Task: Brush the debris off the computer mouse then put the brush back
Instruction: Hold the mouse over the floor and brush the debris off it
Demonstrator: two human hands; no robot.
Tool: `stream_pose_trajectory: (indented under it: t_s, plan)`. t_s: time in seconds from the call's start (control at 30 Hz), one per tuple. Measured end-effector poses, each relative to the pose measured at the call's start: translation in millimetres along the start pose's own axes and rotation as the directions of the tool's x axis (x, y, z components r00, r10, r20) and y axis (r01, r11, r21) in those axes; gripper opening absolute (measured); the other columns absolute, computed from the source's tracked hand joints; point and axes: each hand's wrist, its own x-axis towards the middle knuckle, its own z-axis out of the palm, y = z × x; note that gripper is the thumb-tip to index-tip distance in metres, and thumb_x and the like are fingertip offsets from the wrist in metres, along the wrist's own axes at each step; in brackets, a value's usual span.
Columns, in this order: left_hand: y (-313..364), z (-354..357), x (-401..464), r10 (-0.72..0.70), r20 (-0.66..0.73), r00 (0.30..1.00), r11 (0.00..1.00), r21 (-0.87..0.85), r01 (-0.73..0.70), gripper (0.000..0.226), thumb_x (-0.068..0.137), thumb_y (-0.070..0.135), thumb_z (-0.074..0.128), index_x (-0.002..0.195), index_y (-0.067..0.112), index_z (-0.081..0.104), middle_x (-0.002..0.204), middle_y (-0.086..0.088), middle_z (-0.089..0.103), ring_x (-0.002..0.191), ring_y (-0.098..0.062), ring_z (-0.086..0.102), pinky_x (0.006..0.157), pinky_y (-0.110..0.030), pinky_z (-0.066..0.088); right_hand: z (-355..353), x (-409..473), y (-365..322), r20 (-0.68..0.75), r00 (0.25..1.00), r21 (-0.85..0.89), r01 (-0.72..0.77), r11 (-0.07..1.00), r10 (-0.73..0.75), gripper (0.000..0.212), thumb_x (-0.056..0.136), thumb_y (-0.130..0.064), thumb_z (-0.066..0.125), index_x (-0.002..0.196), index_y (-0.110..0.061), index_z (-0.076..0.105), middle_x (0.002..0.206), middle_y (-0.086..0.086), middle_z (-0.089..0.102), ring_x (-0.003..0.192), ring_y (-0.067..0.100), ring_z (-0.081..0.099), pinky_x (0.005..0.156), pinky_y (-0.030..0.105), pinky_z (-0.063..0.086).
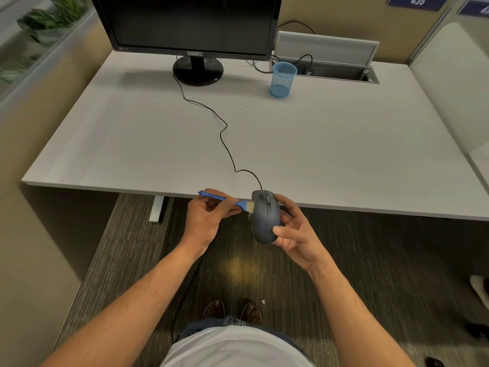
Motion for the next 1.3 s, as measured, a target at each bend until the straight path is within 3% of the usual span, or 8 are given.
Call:
stream_pose_trajectory:
  t_s: [0.2,0.33,0.57,0.77,1.03,1.3]
  plan:
    - [-3,-5,-16,-0.012,0.02,1.0,1.0,0.029,0.012,0.022,0.077,0.019,0.074,0.095,0.007,0.07,0.094,-0.013,0.075,0.095,-0.029,0.073,0.078,-0.031,0.061,-1,4,1,-0.006,1.0,0.008,-0.003,1.0,0.003,0.081,0.067,-0.002,0.083,0.14,-0.026,0.057,0.139,0.006,0.061,0.131,0.036,0.057,0.083,0.048,0.059]
    - [-6,-8,-26,-0.018,0.03,0.999,1.0,0.015,0.018,0.011,0.079,0.015,0.073,0.09,0.016,0.074,0.095,-0.015,0.074,0.096,-0.032,0.073,0.078,-0.033,0.061,-2,6,1,-0.011,1.0,0.003,0.003,1.0,-0.003,0.08,0.067,-0.002,0.083,0.14,-0.026,0.058,0.137,0.005,0.063,0.13,0.036,0.057,0.084,0.049,0.059]
    - [-9,-8,-36,-0.004,0.063,0.998,0.999,0.053,0.001,0.016,0.08,0.016,0.071,0.094,0.009,0.07,0.095,-0.014,0.075,0.096,-0.029,0.073,0.077,-0.03,0.061,-1,6,2,-0.026,1.0,0.013,0.012,1.0,-0.011,0.081,0.068,-0.002,0.083,0.141,-0.024,0.056,0.141,0.01,0.058,0.129,0.037,0.058,0.083,0.05,0.059]
    - [-1,-10,-28,0.021,0.026,0.999,1.0,-0.011,-0.021,0.014,0.075,0.025,0.076,0.088,0.02,0.075,0.092,-0.01,0.076,0.094,-0.028,0.074,0.077,-0.029,0.06,-1,1,3,-0.024,1.0,0.029,0.006,1.0,-0.005,0.082,0.067,-0.002,0.083,0.142,-0.024,0.055,0.142,0.009,0.059,0.131,0.037,0.056,0.082,0.048,0.059]
    - [7,-7,-3,0.036,-0.029,0.999,0.999,0.008,-0.035,0.014,0.078,0.017,0.072,0.091,0.012,0.067,0.089,-0.006,0.075,0.091,-0.026,0.074,0.077,-0.029,0.06,8,0,5,0.026,1.0,0.021,-0.016,1.0,0.015,0.082,0.066,-0.002,0.082,0.14,-0.024,0.057,0.143,0.012,0.057,0.131,0.039,0.056,0.083,0.049,0.06]
    - [5,-10,-10,-0.007,0.03,1.0,0.999,0.032,0.006,0.02,0.077,0.016,0.072,0.094,0.005,0.069,0.095,-0.015,0.074,0.097,-0.031,0.072,0.078,-0.029,0.06,8,2,0,-0.001,1.0,0.027,0.003,1.0,-0.003,0.083,0.065,-0.002,0.083,0.141,-0.023,0.057,0.142,0.013,0.057,0.13,0.037,0.057,0.081,0.047,0.06]
